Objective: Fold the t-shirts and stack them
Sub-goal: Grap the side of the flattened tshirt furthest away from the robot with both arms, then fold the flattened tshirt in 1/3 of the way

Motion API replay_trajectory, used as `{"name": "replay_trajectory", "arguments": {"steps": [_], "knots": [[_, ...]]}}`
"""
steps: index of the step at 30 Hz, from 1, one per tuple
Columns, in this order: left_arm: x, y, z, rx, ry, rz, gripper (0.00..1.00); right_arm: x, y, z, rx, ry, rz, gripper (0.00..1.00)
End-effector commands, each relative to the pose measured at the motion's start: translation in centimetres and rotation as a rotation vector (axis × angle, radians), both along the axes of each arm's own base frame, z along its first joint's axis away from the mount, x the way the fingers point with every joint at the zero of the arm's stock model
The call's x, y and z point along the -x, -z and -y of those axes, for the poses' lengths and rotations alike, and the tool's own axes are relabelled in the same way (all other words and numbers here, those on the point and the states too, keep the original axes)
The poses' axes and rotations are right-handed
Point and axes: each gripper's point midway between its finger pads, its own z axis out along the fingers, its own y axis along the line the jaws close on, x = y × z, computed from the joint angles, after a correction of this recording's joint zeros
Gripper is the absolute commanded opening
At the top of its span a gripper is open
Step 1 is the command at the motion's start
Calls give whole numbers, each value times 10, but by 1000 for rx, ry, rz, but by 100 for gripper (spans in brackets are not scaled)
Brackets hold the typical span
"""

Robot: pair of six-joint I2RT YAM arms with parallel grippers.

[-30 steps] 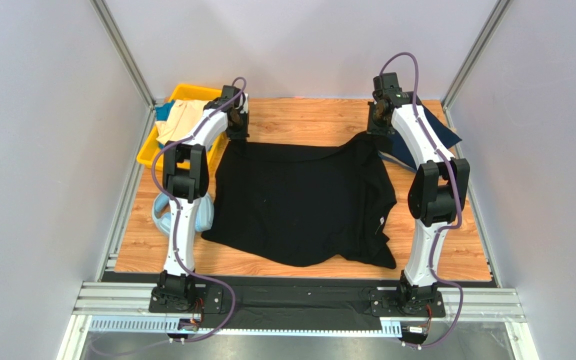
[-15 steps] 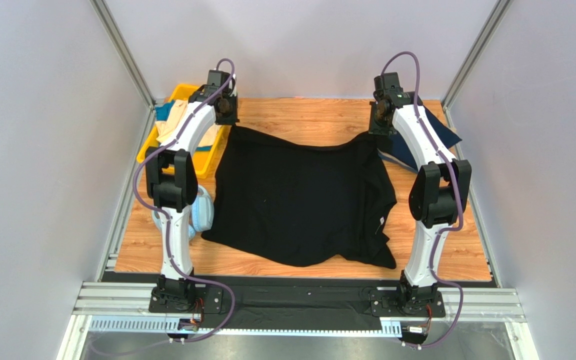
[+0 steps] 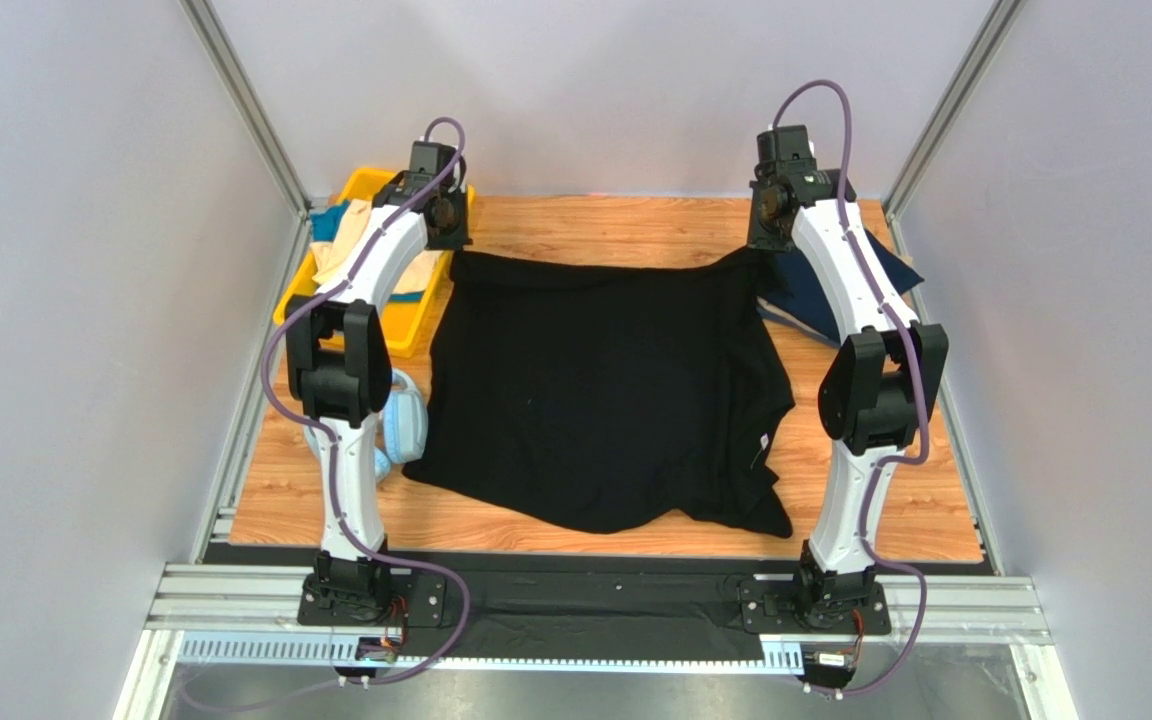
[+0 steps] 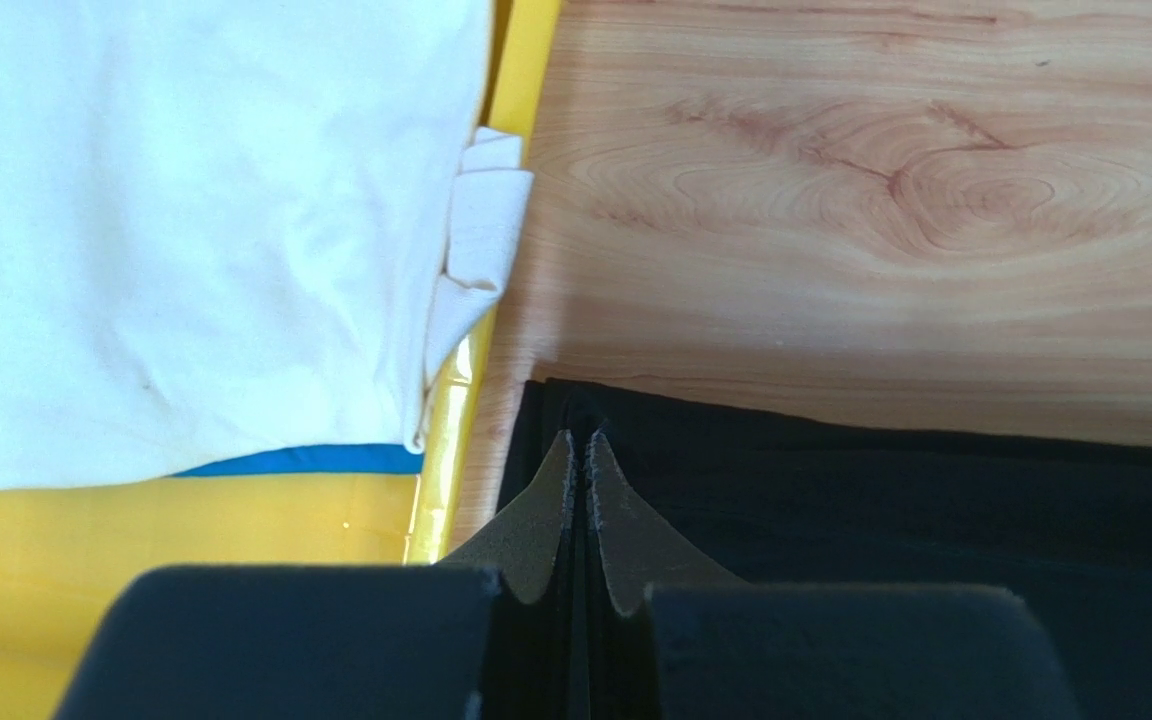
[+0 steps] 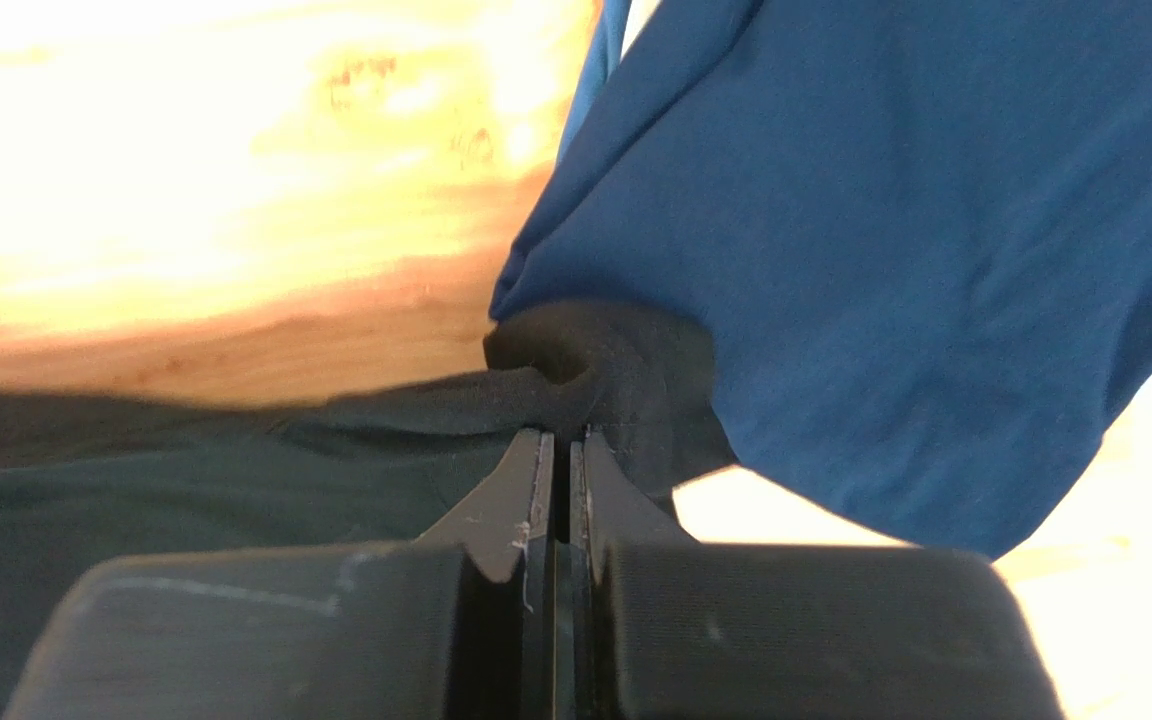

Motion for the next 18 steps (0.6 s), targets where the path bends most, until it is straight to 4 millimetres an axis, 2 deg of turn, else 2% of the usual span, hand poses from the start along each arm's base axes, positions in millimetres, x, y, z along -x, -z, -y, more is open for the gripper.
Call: {"name": "replay_trajectory", "arguments": {"steps": [1,3,4,12,18], "knots": [[-10,-57,-20,5,-51,141,0,-19,-19,14,47,15,57,0],[-13,-63,-22,4,-53,155,0,-22,-13,16,68,7,37,0],[-14,-64,-24,7,-60,158,0,-27,-20,18,77,10,54,0],[-19,-83,-31,13,-88,206,0,-36,-20,22,113,-10,44,0],[-23,-91,-33,28,-83,226,0,-47,-21,15,96,-30,63,0]]}}
